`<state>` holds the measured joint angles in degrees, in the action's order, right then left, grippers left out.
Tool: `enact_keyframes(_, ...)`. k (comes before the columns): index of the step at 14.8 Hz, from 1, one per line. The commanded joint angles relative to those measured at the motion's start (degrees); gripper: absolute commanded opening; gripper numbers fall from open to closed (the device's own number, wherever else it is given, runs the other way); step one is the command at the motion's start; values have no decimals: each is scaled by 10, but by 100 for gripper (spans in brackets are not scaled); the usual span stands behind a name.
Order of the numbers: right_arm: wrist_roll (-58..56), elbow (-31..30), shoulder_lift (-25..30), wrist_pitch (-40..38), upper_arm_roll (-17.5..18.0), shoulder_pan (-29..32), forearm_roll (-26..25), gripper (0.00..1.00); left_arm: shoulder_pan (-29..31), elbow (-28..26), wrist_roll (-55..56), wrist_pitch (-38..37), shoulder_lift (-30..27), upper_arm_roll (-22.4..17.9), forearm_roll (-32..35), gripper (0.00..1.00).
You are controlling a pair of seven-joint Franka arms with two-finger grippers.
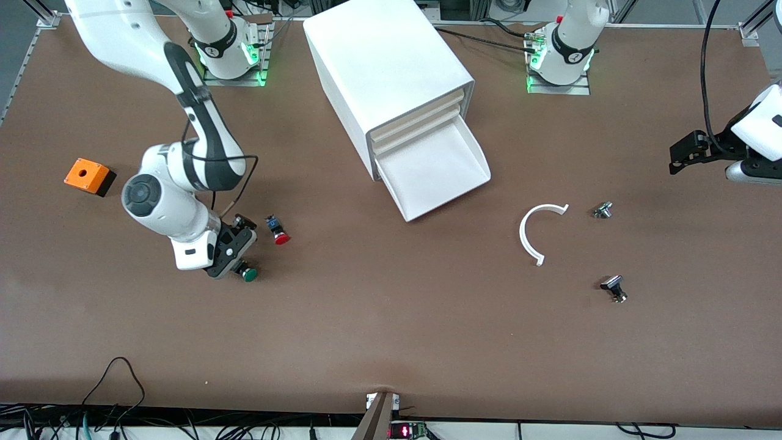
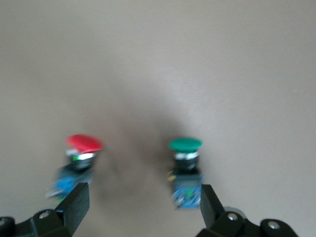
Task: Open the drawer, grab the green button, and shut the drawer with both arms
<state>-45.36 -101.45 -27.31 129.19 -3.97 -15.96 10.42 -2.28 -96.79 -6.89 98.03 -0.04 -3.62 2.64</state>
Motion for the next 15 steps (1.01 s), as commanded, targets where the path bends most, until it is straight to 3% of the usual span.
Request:
enact_keyframes(1,69,91,22,-183,4,6,14,100,1,19,8,-15,9,0,7,100)
enact_keyframes(4,133,186,18,-313,4,4,13,100,0,19,8,-15,8,1,8,100)
enact_keyframes(10,144,190,70,-378,2,10,-1,100,-6,20,3,-15,8,3,11,100)
enact_keyframes(15,146,191,134,-458,20,44,-99,100,-6,20,-2,-15,7,3,-9,100)
